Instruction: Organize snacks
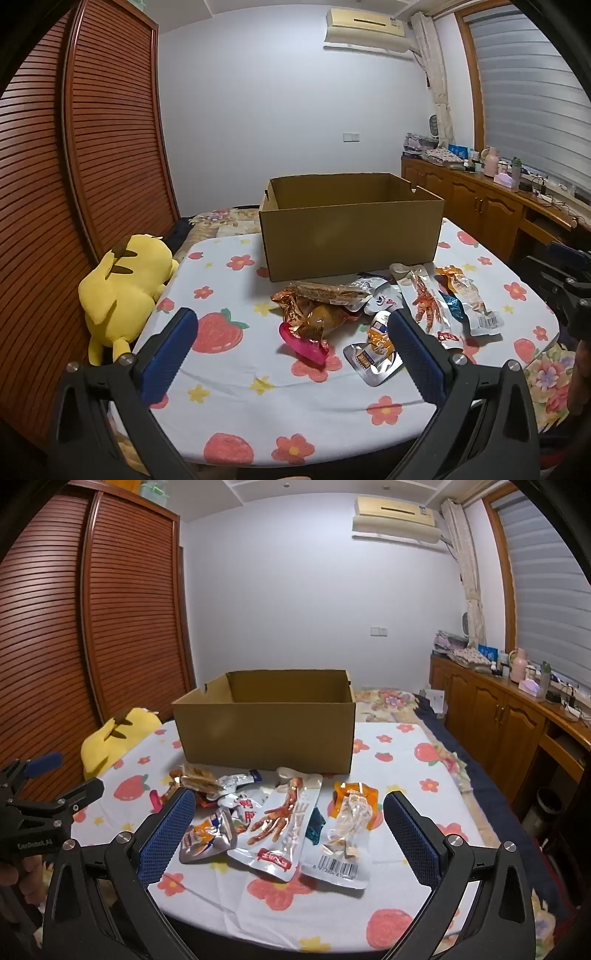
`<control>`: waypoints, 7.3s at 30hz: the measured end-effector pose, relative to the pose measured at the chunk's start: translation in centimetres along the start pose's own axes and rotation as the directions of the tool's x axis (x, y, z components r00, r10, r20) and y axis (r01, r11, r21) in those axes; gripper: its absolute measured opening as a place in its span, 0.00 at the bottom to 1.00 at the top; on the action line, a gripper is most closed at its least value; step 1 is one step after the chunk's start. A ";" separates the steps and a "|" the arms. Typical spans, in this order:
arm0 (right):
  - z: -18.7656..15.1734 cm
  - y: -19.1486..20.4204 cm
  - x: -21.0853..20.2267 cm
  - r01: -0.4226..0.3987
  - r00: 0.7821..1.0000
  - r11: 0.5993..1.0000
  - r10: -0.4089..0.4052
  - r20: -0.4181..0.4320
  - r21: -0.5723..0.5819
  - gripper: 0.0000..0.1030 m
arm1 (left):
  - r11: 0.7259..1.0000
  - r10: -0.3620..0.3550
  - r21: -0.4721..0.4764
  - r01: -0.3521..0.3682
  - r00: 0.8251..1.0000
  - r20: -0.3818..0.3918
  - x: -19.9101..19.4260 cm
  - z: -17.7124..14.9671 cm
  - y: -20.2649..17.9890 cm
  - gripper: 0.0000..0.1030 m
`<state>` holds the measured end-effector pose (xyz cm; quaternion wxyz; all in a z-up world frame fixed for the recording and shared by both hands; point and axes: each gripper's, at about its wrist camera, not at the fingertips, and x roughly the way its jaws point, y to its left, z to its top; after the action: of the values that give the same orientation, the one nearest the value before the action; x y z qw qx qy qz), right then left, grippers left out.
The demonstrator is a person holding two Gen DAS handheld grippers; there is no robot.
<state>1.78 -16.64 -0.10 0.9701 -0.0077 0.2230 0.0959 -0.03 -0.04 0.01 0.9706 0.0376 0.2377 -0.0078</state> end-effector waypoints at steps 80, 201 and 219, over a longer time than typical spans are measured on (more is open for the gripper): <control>-0.7 -0.7 0.3 0.004 1.000 1.000 -0.004 -0.003 0.001 1.00 | 1.000 -0.004 -0.009 0.004 1.000 0.012 -0.3 0.3 0.3 1.00; -3.1 -8.8 15.8 -0.186 0.888 0.982 0.176 -0.424 0.019 0.41 | 0.896 -0.426 -0.018 0.444 0.847 -0.320 11.4 -1.2 -2.7 0.58; -2.8 -9.1 13.0 -0.220 0.903 0.971 0.238 -0.358 0.091 0.39 | 0.899 -0.424 -0.034 0.436 0.852 -0.307 11.1 -0.6 -2.4 0.58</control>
<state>13.76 -23.39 -8.50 0.8932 0.0242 0.4017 0.2007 9.44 -2.39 -5.83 0.8944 0.0023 0.3877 -0.2230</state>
